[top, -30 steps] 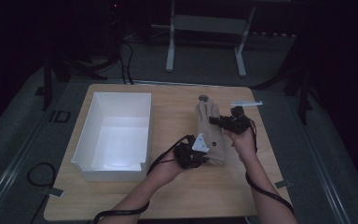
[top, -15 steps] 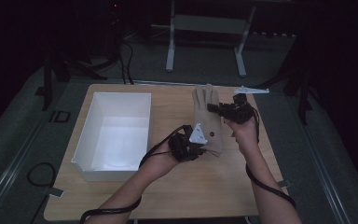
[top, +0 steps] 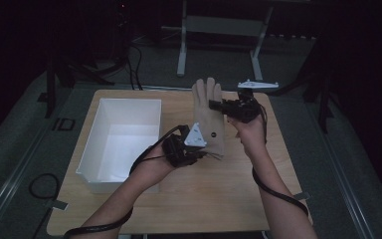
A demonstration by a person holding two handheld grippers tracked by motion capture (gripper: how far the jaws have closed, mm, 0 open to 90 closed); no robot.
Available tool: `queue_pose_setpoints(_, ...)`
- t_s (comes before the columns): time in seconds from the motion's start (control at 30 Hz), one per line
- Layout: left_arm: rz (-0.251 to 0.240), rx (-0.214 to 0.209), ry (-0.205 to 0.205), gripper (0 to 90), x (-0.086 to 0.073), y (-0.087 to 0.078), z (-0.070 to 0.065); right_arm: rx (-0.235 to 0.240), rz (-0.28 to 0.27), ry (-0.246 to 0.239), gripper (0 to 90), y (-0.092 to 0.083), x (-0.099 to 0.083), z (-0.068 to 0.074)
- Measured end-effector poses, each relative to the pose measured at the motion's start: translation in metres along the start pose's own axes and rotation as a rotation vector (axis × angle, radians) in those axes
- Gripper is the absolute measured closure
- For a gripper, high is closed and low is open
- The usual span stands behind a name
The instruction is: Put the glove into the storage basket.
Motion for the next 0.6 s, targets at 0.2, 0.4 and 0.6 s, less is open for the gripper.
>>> queue_pose_setpoints(0.2,0.021,0.024,-0.011,81.7,-0.014,-0.016,0.008,0.035,0.003,-0.01,70.9,0.018,0.005,0.019)
queue_pose_setpoints(0.4,0.018,0.047,-0.037,81.7,-0.026,-0.034,0.015,0.057,0.015,-0.032,70.9,0.037,0.012,0.037)
queue_pose_setpoints(0.6,0.019,0.074,-0.052,81.7,-0.034,-0.05,0.021,0.084,0.014,-0.026,70.9,0.054,0.017,0.05)
Point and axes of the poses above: each handheld gripper's, and its own axes: y roughly forward along the jaws, x roughly out of its top, z roughly to its left, the point moved 6 cm from there along y, roughly forward along the jaws, and after that the axes turned 5 degrees about -z, right-handed, at the moved point
